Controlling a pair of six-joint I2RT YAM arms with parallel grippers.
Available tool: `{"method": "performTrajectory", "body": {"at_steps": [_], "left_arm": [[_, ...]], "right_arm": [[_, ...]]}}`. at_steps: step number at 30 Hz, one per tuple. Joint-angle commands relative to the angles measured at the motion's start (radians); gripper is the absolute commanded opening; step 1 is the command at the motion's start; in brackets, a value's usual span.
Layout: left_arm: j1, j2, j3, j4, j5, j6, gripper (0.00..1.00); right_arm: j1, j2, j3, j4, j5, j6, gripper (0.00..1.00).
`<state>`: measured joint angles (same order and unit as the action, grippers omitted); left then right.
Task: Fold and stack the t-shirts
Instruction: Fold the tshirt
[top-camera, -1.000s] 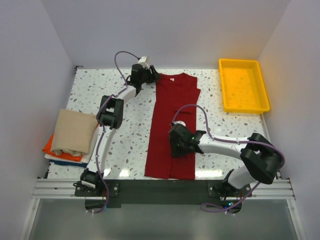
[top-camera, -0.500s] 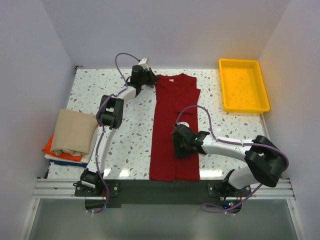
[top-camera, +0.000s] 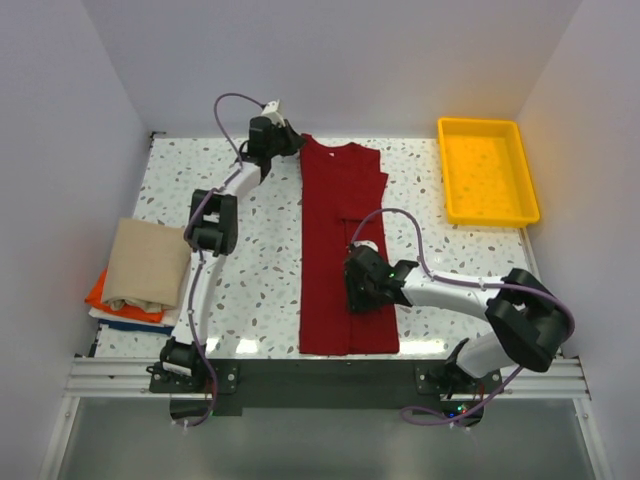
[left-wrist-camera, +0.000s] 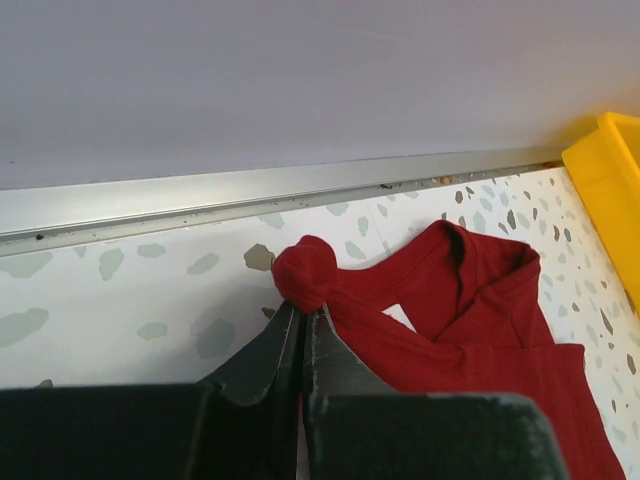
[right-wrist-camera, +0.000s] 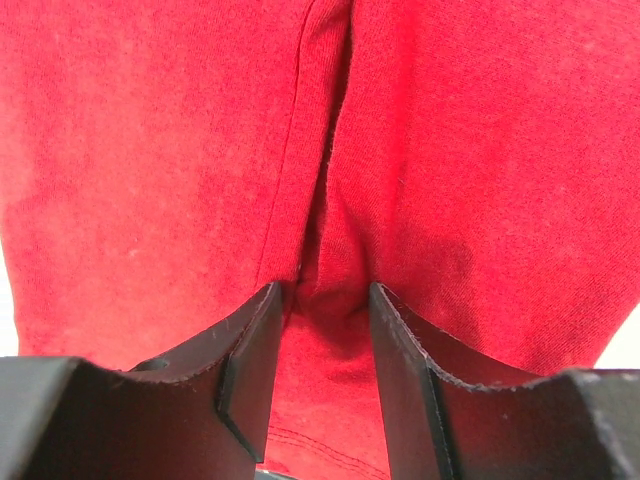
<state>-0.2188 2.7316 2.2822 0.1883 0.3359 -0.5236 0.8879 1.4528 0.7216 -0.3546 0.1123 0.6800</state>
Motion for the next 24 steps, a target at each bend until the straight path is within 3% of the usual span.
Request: {"method": "performTrajectory", "body": {"at_steps": [1, 5, 6, 9, 11, 14, 19, 24], "left_arm": [[0.022, 0.03, 0.057, 0.077, -0.023, 0.008, 0.05], [0.038, 0.059, 0.082, 0.089, -0.029, -0.01, 0.19], [0.045, 0.063, 0.088, 0.091, -0.029, -0.015, 0.31], [0.055, 0.053, 0.086, 0.091, -0.023, -0.026, 0.52], [0.058, 0.019, 0.079, 0.08, -0.021, -0.023, 0.59], [0.062, -0.071, 0.011, 0.086, -0.015, -0.019, 0.64], [0.068, -0.266, -0.145, 0.025, -0.05, -0.01, 0.65], [0.067, -0.536, -0.488, 0.008, -0.101, -0.059, 0.58]], "right_arm": [[-0.01, 0.081, 0.024, -0.037, -0.014, -0.019, 0.45], [-0.02, 0.156, 0.11, -0.032, -0.036, -0.04, 0.46], [-0.023, 0.162, 0.137, -0.026, -0.042, -0.039, 0.48], [-0.039, 0.156, 0.188, -0.024, -0.053, -0.043, 0.55], [-0.059, 0.137, 0.222, -0.037, -0.059, -0.051, 0.59], [-0.101, 0.097, 0.271, -0.047, -0.069, -0.065, 0.68], [-0.271, 0.076, 0.326, -0.046, -0.095, -0.12, 0.69], [-0.456, 0.258, 0.548, -0.058, -0.111, -0.198, 0.68]]}}
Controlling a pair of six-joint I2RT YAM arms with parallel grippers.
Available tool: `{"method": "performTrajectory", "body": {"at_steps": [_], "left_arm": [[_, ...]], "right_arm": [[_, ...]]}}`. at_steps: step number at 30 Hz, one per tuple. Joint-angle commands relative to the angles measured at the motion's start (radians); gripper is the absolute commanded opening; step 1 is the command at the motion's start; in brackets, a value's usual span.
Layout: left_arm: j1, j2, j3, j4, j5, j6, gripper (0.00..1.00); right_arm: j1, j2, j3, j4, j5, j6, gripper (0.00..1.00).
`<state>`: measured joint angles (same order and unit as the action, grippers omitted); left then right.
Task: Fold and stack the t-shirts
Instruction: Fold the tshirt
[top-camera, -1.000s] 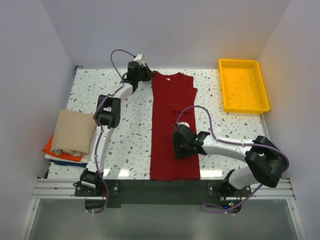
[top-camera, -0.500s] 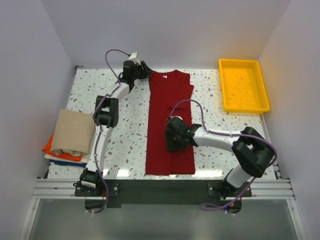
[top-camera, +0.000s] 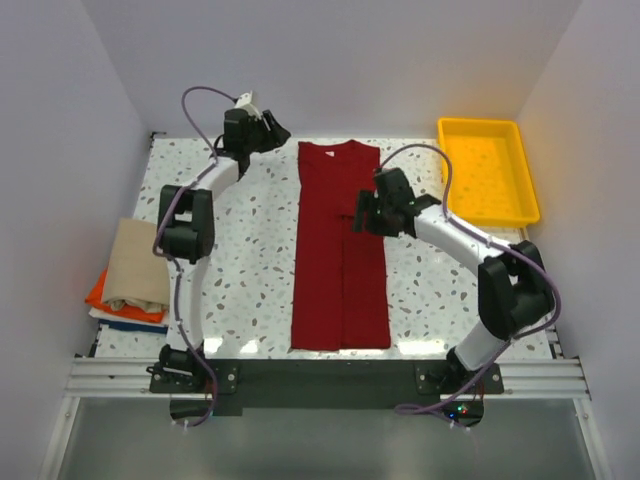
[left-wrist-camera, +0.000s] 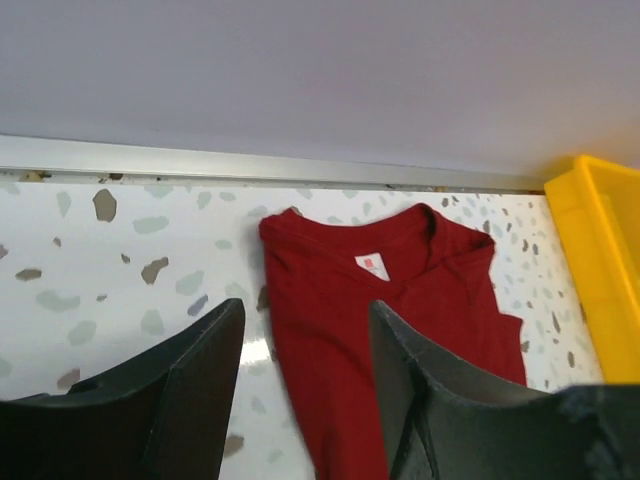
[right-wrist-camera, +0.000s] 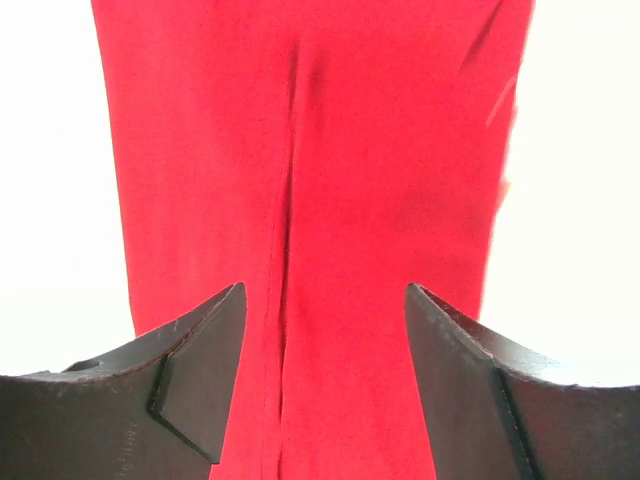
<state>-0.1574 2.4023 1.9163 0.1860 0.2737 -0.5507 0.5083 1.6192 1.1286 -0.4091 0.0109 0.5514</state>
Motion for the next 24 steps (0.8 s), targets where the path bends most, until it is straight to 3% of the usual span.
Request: {"method": "performTrajectory", "body": {"at_steps": [1, 4, 5, 9, 12, 19, 24], "left_arm": [[0.004, -0.247, -0.175, 0.001, -0.048, -0.05, 0.56], [-0.001, -0.406, -0.385, -0.016, -0.054, -0.09, 0.49], [-0.014, -0.448, -0.498, -0.014, -0.057, -0.1, 0.43], [-0.108, -0.636, -0.689, -0.087, -0.137, -0.144, 0.35], [-0.174, -0.734, -0.867, -0.037, -0.133, -0.186, 0.32], [-0.246, -0.888, -1.086, -0.048, -0.137, -0.209, 0.32], [-0.246, -0.858, -1.061, -0.101, -0.14, -0.183, 0.34]], "right_arm": [[-0.095, 0.131, 0.178, -0.002, -0.009, -0.076, 0.63], [-0.158, 0.26, 0.305, 0.025, -0.029, -0.074, 0.49], [-0.18, 0.287, 0.36, 0.035, -0.029, -0.073, 0.48], [-0.206, 0.464, 0.519, 0.044, -0.072, -0.045, 0.4], [-0.209, 0.585, 0.628, 0.02, -0.107, -0.031, 0.36], [-0.22, 0.754, 0.778, -0.016, -0.103, -0.021, 0.36], [-0.238, 0.84, 0.882, -0.004, -0.175, 0.016, 0.38]]}}
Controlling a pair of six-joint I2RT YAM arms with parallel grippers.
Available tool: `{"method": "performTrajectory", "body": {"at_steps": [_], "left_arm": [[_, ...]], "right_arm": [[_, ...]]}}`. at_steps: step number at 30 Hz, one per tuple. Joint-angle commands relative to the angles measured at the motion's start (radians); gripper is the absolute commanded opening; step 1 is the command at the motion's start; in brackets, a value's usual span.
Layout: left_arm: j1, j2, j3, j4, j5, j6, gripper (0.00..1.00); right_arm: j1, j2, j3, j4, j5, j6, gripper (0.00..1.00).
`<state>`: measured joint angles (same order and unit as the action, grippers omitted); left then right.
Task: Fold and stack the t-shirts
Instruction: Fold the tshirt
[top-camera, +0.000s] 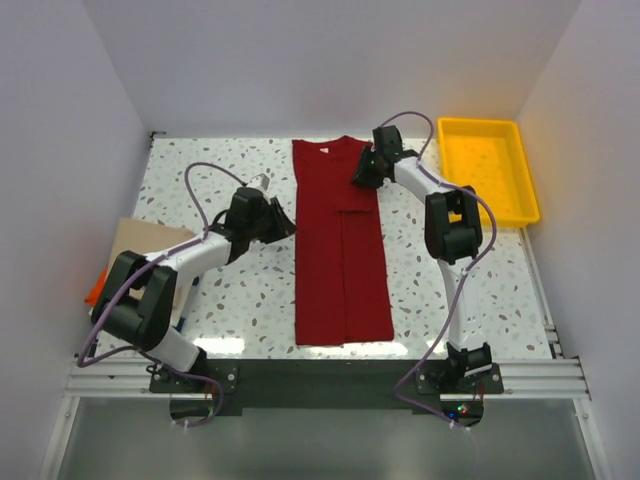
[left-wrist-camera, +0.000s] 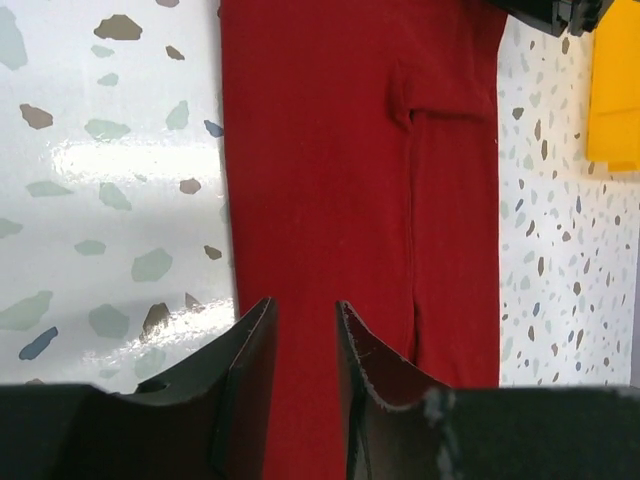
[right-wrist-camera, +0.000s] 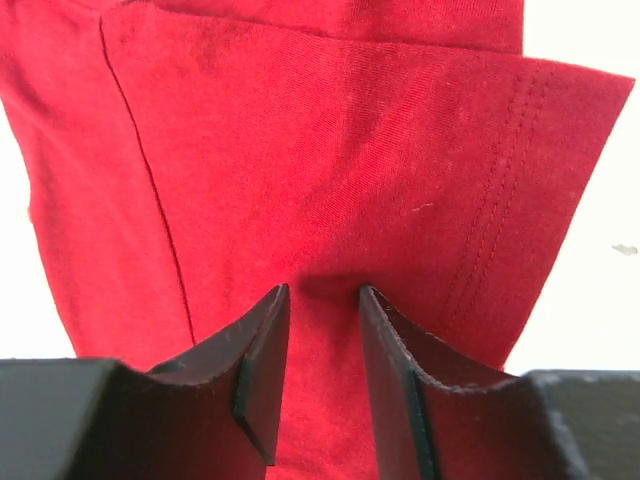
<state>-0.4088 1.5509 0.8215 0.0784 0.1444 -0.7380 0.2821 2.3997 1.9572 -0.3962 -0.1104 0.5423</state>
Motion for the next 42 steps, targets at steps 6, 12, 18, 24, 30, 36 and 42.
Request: {"method": "performTrajectory", "body": {"at_steps": [6, 12, 18, 24, 30, 36, 42], "left_arm": [[0.005, 0.015, 0.059, -0.043, 0.044, 0.022, 0.46], [-0.016, -0.116, -0.085, -0.077, 0.076, 0.028, 0.5], [-0.097, -0.236, -0.274, -0.094, 0.109, -0.02, 0.49], [-0.176, -0.279, -0.357, -0.094, 0.161, -0.037, 0.48], [-0.24, -0.328, -0.412, -0.13, 0.133, -0.07, 0.48], [-0.281, -0.373, -0.449, -0.169, 0.124, -0.096, 0.47], [-0.357, -0.359, -0.479, -0.154, 0.121, -0.156, 0.43]], "right_arm": [[-0.02, 0.041, 0.164, -0.049, -0.132, -0.001, 0.51], [-0.024, -0.236, -0.001, -0.106, -0.121, -0.028, 0.6], [-0.023, -0.701, -0.612, 0.028, -0.144, 0.04, 0.57], [-0.004, -1.079, -1.147, 0.086, -0.182, 0.064, 0.49], [0.031, -1.301, -1.391, -0.001, -0.172, 0.076, 0.46], [0.037, -1.402, -1.471, -0.128, -0.178, 0.067, 0.44], [0.042, -1.436, -1.531, -0.199, -0.213, 0.062, 0.43]]}}
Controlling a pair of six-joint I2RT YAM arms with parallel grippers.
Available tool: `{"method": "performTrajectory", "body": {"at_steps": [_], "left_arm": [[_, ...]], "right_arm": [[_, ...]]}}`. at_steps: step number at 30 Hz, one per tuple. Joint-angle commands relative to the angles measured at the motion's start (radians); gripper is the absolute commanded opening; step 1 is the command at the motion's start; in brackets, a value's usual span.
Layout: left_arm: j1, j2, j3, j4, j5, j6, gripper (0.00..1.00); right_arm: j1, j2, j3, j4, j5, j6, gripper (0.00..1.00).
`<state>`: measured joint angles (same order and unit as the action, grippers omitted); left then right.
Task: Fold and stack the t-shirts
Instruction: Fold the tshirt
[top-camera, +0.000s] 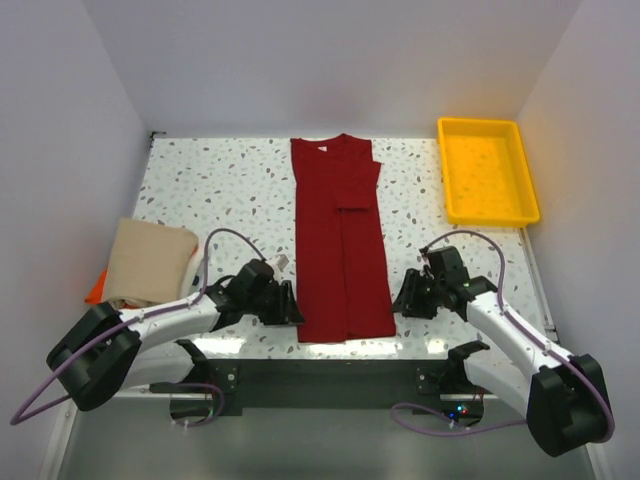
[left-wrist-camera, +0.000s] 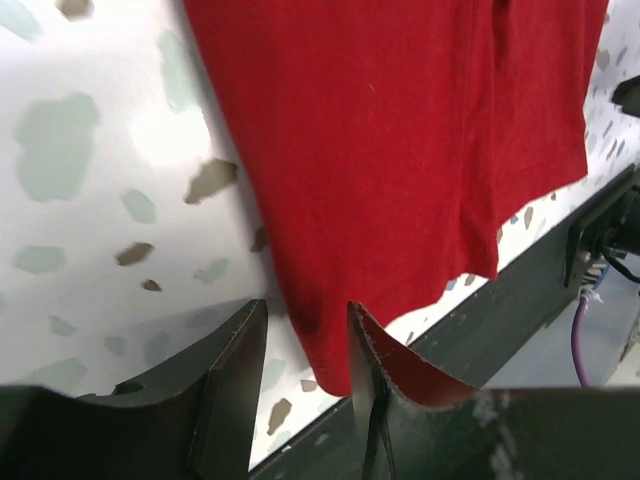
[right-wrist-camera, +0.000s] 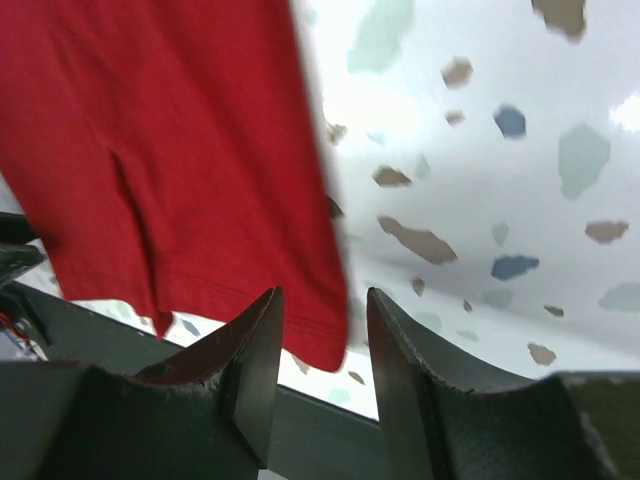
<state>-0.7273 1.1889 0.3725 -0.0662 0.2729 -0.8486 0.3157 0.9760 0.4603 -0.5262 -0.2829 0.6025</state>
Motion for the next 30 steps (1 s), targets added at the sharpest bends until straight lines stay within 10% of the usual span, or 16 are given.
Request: {"method": "performTrajectory", "body": {"at_steps": [1, 22, 30], "left_arm": [[-0.047, 0.003, -0.035, -0.006, -0.009, -0.053, 0.43], [-0.165, -0.003, -0.109, -0.003, -0.034, -0.161, 0.31], [-0.173, -0.005, -0.113, -0.014, -0.037, -0.164, 0.08]], "right_arm": [[0.01, -0.016, -0.047, -0.073, -0.045, 0.005, 0.42], [0.135, 0.003, -0.15, 0.018, -0.044, 0.123, 0.38], [0.166, 0.024, -0.157, 0.065, -0.064, 0.132, 0.16]]}}
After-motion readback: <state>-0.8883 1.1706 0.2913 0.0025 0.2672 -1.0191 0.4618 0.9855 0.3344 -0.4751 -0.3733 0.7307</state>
